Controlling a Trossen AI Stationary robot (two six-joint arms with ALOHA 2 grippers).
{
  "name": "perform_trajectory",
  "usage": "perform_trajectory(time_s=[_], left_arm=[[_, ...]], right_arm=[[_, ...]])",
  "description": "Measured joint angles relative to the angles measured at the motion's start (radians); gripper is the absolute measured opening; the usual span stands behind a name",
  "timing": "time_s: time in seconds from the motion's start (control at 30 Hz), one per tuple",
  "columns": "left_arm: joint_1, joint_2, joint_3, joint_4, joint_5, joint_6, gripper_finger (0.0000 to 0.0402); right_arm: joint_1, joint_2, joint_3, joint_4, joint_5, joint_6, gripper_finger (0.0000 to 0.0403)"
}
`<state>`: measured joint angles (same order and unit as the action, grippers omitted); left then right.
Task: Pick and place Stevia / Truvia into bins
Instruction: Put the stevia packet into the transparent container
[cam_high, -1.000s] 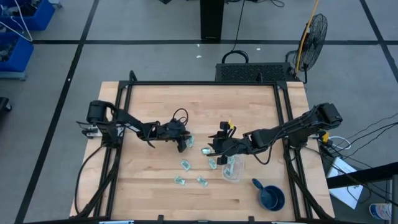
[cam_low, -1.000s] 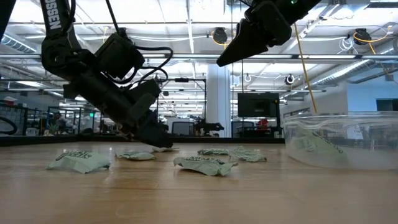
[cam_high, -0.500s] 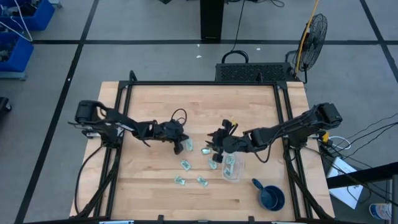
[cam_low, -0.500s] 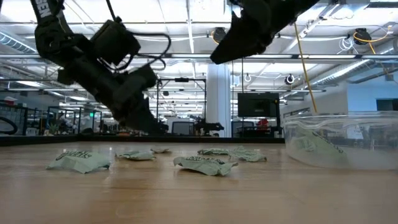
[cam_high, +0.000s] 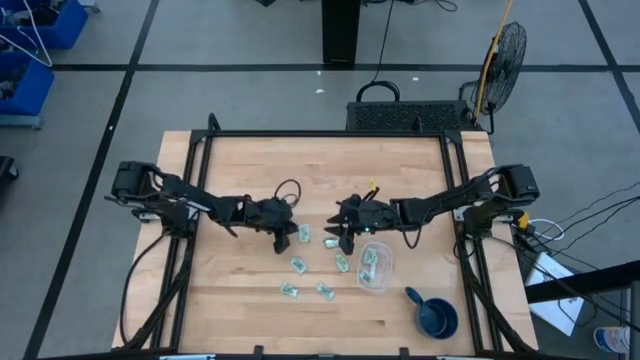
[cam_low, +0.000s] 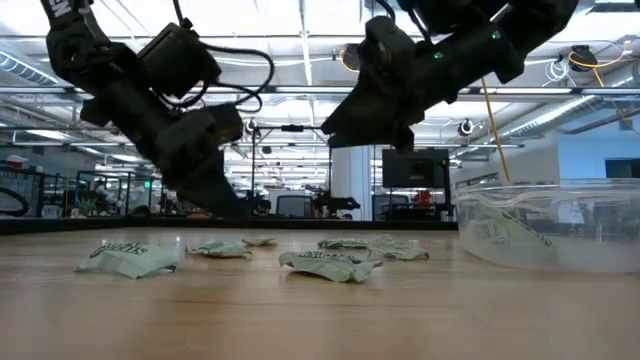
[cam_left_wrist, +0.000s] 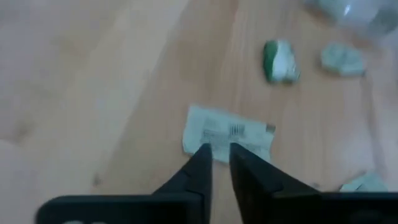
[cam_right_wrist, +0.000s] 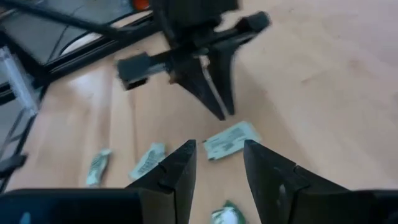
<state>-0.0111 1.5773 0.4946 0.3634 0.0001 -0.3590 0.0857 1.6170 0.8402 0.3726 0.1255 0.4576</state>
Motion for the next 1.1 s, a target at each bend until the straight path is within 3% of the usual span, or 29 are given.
perform_trajectory(time_s=[0.27,0.47,0.8,1.1], left_arm=[[-0.005,0.084,0.001,0.068,-0.108,-0.021,0.0157],[0.003,0.086,0.001,0.086,-0.099,-0.02,0.017],[0.002,0.167,0.003,0.13,-0.115,-0.02,0.0121],[0.003,0.144,0.002,0.11,-0.109,-0.023,0.0008]], right_arm=[[-0.014,0.024,0.001,0.047,0.0,-0.029,0.013],[-0.032,0.024,0.002,0.065,-0.001,-0.036,0.013],[-0.052,0.024,0.002,0.065,-0.004,-0.054,0.013],[-0.052,0.024,0.002,0.065,-0.052,-0.054,0.013]])
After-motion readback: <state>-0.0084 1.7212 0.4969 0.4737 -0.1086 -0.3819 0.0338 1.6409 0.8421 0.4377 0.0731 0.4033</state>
